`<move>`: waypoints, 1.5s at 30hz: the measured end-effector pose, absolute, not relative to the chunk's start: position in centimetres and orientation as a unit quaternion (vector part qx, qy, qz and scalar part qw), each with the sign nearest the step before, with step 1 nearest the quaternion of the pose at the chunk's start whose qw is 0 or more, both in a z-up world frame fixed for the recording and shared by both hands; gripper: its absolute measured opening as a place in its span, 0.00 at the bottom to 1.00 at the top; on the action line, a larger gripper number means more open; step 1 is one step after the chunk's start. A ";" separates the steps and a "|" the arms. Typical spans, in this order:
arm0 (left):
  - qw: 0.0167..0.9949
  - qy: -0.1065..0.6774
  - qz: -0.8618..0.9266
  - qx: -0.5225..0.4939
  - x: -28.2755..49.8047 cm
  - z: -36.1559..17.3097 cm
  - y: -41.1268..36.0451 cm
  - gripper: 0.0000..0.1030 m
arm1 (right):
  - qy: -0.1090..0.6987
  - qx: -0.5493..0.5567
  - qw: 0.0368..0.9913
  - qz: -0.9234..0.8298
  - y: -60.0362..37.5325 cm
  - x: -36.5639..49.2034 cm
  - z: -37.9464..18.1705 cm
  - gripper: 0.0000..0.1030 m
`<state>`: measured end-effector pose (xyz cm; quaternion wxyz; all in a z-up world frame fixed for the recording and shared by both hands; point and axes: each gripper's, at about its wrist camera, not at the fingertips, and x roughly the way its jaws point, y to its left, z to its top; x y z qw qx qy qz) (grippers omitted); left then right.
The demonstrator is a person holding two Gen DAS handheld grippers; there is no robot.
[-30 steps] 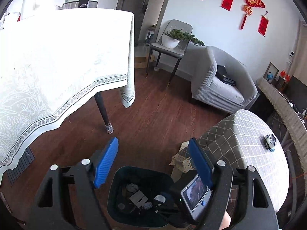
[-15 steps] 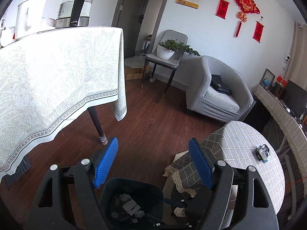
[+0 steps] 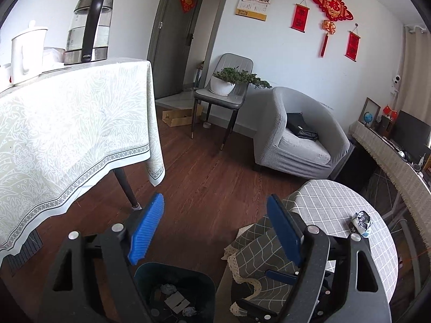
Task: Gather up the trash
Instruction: 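Move both open tools back to the table toward the black tissue pack, then grasp the black tissue pack with the left tool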
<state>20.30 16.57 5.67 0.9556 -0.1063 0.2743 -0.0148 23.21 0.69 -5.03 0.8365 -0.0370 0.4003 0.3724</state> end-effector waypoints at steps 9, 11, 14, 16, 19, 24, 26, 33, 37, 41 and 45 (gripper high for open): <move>0.956 0.279 -0.042 -0.083 21.8 5.4 11.5 0.79 | 0.366 -0.021 0.867 0.339 -5.6 24.0 -2.1 0.67; 0.956 0.279 -0.050 -0.081 22.1 5.3 10.5 0.79 | 0.362 -0.015 0.872 0.329 -7.1 24.2 -1.9 0.68; 0.955 0.279 -0.062 -0.075 22.6 5.3 8.7 0.79 | 0.357 -0.009 0.880 0.314 -9.3 24.3 -1.7 0.68; 0.955 0.280 -0.069 -0.071 22.7 5.1 7.5 0.79 | 0.353 -0.008 0.885 0.303 -10.8 24.4 -1.5 0.68; 0.954 0.281 -0.081 -0.063 23.0 4.9 5.7 0.81 | 0.351 -0.006 0.890 0.290 -12.8 24.5 -1.6 0.68; 0.955 0.273 -0.106 -0.049 23.4 4.6 2.6 0.86 | 0.350 -0.005 0.898 0.268 -16.2 24.2 -1.7 0.69; 0.955 0.270 -0.118 -0.038 23.4 4.5 1.2 0.87 | 0.349 -0.005 0.901 0.258 -17.8 24.1 -1.8 0.70; 0.946 0.277 -0.168 0.009 23.8 2.8 -4.1 0.90 | 0.355 -0.025 0.910 0.212 -23.4 23.9 -2.6 0.74; 0.932 0.298 -0.207 0.019 24.4 1.5 -6.9 0.91 | 0.350 -0.023 0.917 0.190 -26.7 23.5 -2.3 0.85; 0.917 0.309 -0.247 0.059 24.9 0.7 -10.7 0.92 | 0.336 -0.014 0.925 0.175 -29.2 23.3 -1.6 0.88; 0.896 0.309 -0.286 0.139 25.2 -0.2 -14.4 0.92 | 0.337 -0.015 0.927 0.165 -31.2 23.2 -1.8 0.89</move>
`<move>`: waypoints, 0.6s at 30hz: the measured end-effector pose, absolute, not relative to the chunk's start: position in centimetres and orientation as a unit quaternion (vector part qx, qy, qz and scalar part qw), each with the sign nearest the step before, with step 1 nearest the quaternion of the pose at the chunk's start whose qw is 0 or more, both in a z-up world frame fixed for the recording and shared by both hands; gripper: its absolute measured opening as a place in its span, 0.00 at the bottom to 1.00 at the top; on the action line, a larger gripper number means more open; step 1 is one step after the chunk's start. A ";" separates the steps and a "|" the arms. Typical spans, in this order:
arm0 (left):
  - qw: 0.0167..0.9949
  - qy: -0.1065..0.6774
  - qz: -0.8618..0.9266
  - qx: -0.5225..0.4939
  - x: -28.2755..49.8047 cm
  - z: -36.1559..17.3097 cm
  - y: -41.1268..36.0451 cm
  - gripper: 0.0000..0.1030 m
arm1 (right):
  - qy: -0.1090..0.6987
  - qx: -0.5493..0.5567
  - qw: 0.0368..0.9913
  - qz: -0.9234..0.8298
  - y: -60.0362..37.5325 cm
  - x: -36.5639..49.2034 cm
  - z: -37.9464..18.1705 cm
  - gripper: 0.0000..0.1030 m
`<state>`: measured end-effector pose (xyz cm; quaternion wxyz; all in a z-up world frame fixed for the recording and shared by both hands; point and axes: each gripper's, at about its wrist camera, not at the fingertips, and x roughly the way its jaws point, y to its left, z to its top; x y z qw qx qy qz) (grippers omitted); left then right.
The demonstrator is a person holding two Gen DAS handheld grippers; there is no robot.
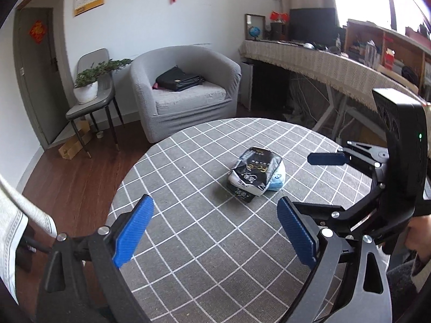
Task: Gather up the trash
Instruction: 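Grasp the black tissue pack with the left tool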
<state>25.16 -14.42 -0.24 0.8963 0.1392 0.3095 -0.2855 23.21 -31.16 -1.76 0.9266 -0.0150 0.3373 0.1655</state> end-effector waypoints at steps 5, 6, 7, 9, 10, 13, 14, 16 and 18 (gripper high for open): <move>0.877 0.305 -0.319 0.190 25.6 -0.7 -17.5 0.92 | 0.345 -0.022 0.922 0.174 -32.9 23.4 -2.2 0.89; 0.876 0.306 -0.322 0.189 25.8 -0.7 -17.7 0.92 | 0.347 -0.030 0.921 0.173 -33.2 23.3 -2.3 0.89; 0.875 0.307 -0.326 0.186 26.2 -0.7 -17.9 0.92 | 0.350 -0.036 0.920 0.174 -33.4 23.4 -2.5 0.89; 0.872 0.311 -0.331 0.183 26.9 -0.7 -18.5 0.92 | 0.354 -0.033 0.919 0.171 -34.3 23.4 -2.8 0.89; 0.870 0.313 -0.334 0.183 27.3 -0.8 -18.8 0.92 | 0.357 -0.031 0.919 0.168 -34.7 23.3 -2.9 0.89; 0.861 0.326 -0.345 0.182 28.7 -1.5 -19.5 0.92 | 0.356 -0.029 0.918 0.171 -35.3 23.2 -3.0 0.89; 0.857 0.332 -0.350 0.182 29.1 -1.8 -19.7 0.92 | 0.356 -0.027 0.918 0.173 -35.5 23.1 -3.0 0.89; 0.847 0.340 -0.367 0.182 29.9 -2.4 -20.3 0.92 | 0.356 -0.024 0.918 0.174 -36.0 23.1 -3.0 0.89; 0.839 0.348 -0.377 0.182 30.8 -3.0 -21.0 0.92 | 0.358 -0.020 0.918 0.171 -36.6 23.0 -3.2 0.89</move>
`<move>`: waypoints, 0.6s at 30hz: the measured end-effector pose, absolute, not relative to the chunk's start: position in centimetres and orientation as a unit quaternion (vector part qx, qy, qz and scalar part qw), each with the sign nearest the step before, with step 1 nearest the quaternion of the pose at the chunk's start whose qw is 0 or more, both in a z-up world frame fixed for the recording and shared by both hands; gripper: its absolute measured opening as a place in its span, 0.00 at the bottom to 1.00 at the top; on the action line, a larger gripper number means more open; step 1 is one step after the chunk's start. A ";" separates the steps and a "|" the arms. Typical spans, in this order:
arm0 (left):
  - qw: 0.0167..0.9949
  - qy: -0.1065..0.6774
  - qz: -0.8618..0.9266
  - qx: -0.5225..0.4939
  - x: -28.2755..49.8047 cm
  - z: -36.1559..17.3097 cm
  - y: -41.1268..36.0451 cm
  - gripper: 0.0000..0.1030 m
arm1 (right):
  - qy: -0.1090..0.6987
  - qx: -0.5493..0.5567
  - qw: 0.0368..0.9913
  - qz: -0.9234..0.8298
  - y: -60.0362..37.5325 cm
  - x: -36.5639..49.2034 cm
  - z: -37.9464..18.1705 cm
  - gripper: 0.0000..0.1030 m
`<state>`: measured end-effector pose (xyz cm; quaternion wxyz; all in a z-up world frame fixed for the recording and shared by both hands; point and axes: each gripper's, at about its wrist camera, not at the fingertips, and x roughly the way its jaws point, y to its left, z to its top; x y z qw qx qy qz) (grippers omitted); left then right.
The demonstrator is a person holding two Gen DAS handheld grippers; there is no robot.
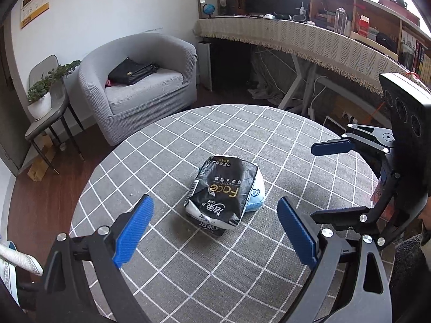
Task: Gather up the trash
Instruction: 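Grasp the black tissue pack with the left tool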
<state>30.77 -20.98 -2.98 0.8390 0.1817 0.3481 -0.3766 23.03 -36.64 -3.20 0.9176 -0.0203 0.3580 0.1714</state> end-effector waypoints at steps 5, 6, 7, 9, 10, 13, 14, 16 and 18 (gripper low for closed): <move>0.825 0.360 -0.390 0.193 32.3 -4.2 -22.6 0.92 | 0.360 -0.001 0.917 0.173 -37.5 23.1 -3.2 0.89; 0.823 0.363 -0.391 0.195 32.6 -4.4 -22.9 0.92 | 0.361 -0.001 0.916 0.173 -37.6 23.1 -3.2 0.89; 0.820 0.367 -0.394 0.193 32.8 -4.7 -23.1 0.92 | 0.361 -0.003 0.916 0.172 -37.6 23.1 -3.2 0.89; 0.815 0.376 -0.400 0.187 33.2 -5.1 -23.3 0.92 | 0.361 -0.007 0.917 0.172 -37.7 23.1 -3.2 0.89; 0.814 0.378 -0.400 0.187 33.4 -5.3 -23.4 0.91 | 0.360 -0.008 0.917 0.172 -37.7 23.0 -3.1 0.89; 0.807 0.389 -0.407 0.177 34.0 -5.8 -23.5 0.82 | 0.362 -0.009 0.916 0.172 -37.6 23.0 -3.1 0.89; 0.804 0.398 -0.406 0.175 34.2 -6.1 -23.5 0.78 | 0.363 -0.009 0.915 0.172 -37.5 22.9 -3.1 0.89; 0.798 0.408 -0.409 0.170 34.4 -6.6 -23.5 0.67 | 0.367 -0.012 0.914 0.173 -37.4 23.0 -3.2 0.89; 0.800 0.406 -0.410 0.165 34.3 -6.6 -23.4 0.63 | 0.370 -0.018 0.913 0.173 -37.2 23.3 -3.2 0.89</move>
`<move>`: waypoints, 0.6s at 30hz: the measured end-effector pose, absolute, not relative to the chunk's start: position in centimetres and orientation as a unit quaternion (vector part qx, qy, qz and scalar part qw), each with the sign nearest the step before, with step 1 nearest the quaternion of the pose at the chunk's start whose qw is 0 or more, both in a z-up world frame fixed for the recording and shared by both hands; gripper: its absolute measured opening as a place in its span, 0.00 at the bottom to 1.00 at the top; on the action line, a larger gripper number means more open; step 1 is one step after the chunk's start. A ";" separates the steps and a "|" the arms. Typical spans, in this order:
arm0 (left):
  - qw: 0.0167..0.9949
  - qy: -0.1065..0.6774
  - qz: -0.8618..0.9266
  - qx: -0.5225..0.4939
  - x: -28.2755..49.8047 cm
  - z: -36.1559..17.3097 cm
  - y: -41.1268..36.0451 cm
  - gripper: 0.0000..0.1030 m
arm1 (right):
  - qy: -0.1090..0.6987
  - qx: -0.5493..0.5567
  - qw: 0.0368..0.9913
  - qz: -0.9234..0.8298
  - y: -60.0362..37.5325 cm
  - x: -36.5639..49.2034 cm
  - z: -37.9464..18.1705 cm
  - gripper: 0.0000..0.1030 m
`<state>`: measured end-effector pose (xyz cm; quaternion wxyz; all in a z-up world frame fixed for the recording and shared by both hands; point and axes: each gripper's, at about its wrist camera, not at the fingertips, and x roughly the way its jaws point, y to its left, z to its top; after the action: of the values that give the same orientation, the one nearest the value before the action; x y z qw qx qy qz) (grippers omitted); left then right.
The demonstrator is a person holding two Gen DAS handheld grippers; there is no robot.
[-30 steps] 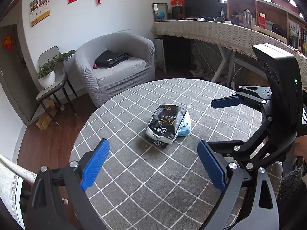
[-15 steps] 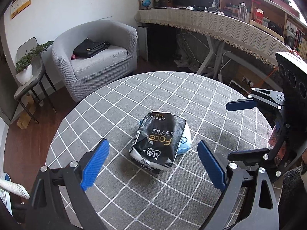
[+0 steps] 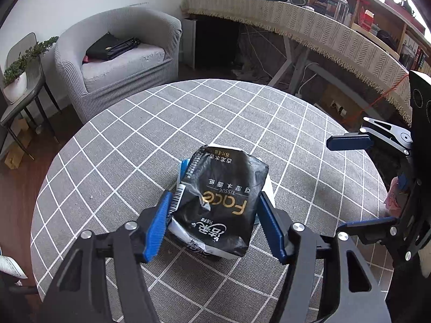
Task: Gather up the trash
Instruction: 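Grasp the black tissue pack with the left tool, then grasp the blue-and-white tissue pack with the right tool while the left lifts the black pack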
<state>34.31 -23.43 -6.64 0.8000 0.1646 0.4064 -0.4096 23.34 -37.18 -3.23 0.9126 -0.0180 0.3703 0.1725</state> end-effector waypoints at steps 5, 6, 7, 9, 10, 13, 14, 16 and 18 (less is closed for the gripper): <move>0.814 0.394 -0.403 0.140 33.2 -5.1 -22.0 0.62 | 0.373 -0.031 0.912 0.169 -36.3 24.0 -3.3 0.89; 0.819 0.391 -0.397 0.137 32.9 -4.7 -21.6 0.62 | 0.375 -0.031 0.911 0.168 -36.3 24.2 -3.3 0.89; 0.824 0.387 -0.392 0.135 32.6 -4.2 -21.2 0.62 | 0.376 -0.032 0.911 0.167 -36.2 24.3 -3.4 0.89; 0.836 0.381 -0.374 0.125 31.6 -3.3 -20.1 0.62 | 0.380 -0.034 0.909 0.168 -36.1 24.4 -3.6 0.89; 0.842 0.380 -0.364 0.114 31.2 -3.0 -19.5 0.62 | 0.380 -0.035 0.909 0.170 -36.0 24.5 -3.6 0.89; 0.862 0.380 -0.324 0.085 29.6 -2.5 -17.3 0.62 | 0.378 -0.042 0.910 0.168 -35.7 24.6 -3.6 0.89; 0.867 0.382 -0.313 0.069 29.1 -2.5 -16.5 0.62 | 0.378 -0.047 0.909 0.170 -35.5 24.7 -3.6 0.89; 0.873 0.386 -0.296 0.032 28.0 -2.5 -14.8 0.62 | 0.379 -0.061 0.907 0.174 -35.0 24.8 -3.7 0.89; 0.879 0.386 -0.280 0.014 27.1 -2.5 -13.4 0.62 | 0.380 -0.066 0.905 0.181 -34.4 25.0 -3.7 0.89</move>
<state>27.07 -13.37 -2.52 0.8788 0.0140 0.3865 -0.2796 25.05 -34.42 -3.71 0.9048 -0.0663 0.3796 0.1814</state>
